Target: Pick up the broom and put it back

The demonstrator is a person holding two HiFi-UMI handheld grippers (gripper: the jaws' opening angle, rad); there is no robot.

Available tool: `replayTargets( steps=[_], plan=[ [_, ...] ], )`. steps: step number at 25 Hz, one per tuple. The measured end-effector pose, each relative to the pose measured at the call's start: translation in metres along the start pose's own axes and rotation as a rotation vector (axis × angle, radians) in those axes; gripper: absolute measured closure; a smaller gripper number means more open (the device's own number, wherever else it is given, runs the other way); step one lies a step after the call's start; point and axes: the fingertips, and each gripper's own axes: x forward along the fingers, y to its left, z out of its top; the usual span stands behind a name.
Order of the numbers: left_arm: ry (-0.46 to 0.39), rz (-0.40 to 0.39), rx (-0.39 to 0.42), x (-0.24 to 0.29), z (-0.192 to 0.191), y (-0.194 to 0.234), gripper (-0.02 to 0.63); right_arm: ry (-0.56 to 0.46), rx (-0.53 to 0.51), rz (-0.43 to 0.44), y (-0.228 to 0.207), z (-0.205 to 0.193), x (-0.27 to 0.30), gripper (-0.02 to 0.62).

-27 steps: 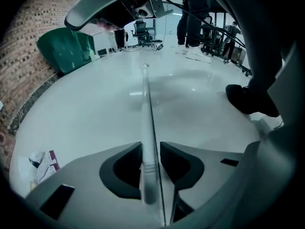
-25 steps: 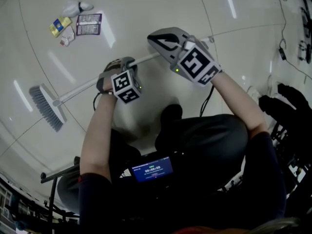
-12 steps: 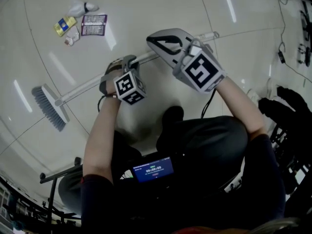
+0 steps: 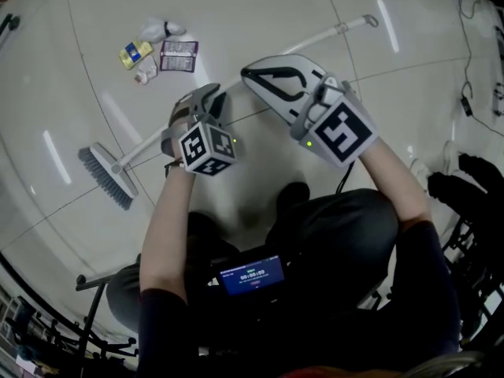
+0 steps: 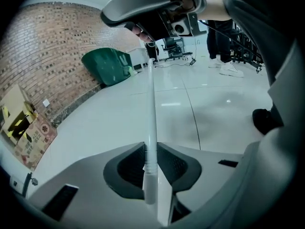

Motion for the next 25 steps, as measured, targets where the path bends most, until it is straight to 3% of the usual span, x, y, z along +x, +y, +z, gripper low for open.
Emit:
replayTargets(
  steps=[11,19,25],
  plan=[
    [0.003,0.065,-0.174,-0.06,0.01,0.088,0.528,-0.027,-0.073,-0.055,-0.015,0.053,-0.032,0.578],
    [-0.04,0.138,-0.255,-0.106,0.0,0.135,0.529,-0.026,0.116,-0.172,-0.033,0.07,-0.052,0.58],
    [-0.07,0.188,-0.246,-0.133,-0.005,0.129,0.528,0.041,0.136,-0.211,-0.033,0.066,-0.036,0.58]
  ],
)
